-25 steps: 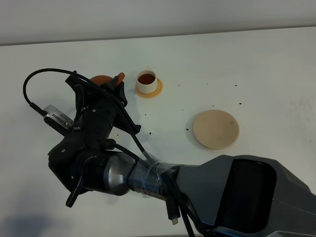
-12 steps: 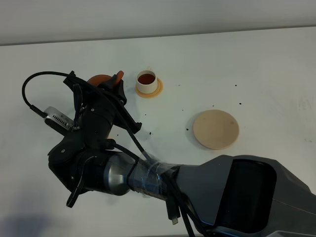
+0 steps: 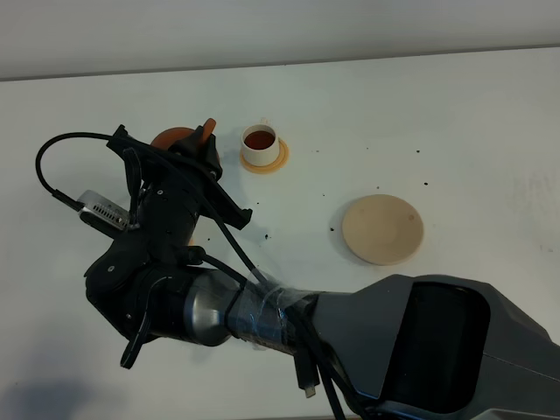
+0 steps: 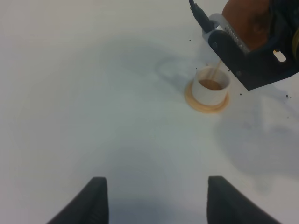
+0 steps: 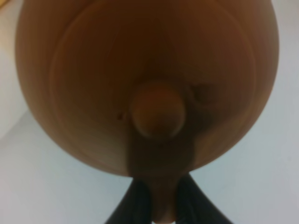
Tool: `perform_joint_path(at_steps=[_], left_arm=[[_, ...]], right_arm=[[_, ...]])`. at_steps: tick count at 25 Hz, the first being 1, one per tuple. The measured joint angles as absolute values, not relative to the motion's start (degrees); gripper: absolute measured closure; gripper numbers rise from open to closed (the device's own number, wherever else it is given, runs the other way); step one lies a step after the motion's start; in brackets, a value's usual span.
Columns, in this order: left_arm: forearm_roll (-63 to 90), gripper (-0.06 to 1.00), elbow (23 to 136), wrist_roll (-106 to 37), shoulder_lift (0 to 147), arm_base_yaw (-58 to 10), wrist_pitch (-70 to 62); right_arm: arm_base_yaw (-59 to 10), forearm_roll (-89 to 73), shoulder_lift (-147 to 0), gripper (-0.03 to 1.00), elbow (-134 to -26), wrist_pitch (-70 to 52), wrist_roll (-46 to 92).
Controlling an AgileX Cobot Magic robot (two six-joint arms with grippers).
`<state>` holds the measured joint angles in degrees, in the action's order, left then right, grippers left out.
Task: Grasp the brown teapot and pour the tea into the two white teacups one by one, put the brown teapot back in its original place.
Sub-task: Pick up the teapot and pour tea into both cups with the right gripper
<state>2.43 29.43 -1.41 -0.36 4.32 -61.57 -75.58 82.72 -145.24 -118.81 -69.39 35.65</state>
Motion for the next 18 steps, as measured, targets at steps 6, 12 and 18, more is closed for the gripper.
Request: perform_joint_path(at_steps=[6, 12, 18], left_arm=[[2.4, 0.47, 29.4, -1.4, -0.4, 4.3, -61.6], [2.4, 0.47, 29.4, -1.4, -0.4, 4.3, -61.6], [2.4, 0.47, 29.4, -1.4, -0.4, 4.3, -61.6]], right_arm=[[-75.6, 83.6, -145.2, 0.88, -118.8, -69.4, 36.8], [-75.6, 84.7, -145.2, 0.88, -118.8, -69.4, 38.0], [-75.6, 85.8, -145.2, 0.88, -118.8, -69.4, 38.6]])
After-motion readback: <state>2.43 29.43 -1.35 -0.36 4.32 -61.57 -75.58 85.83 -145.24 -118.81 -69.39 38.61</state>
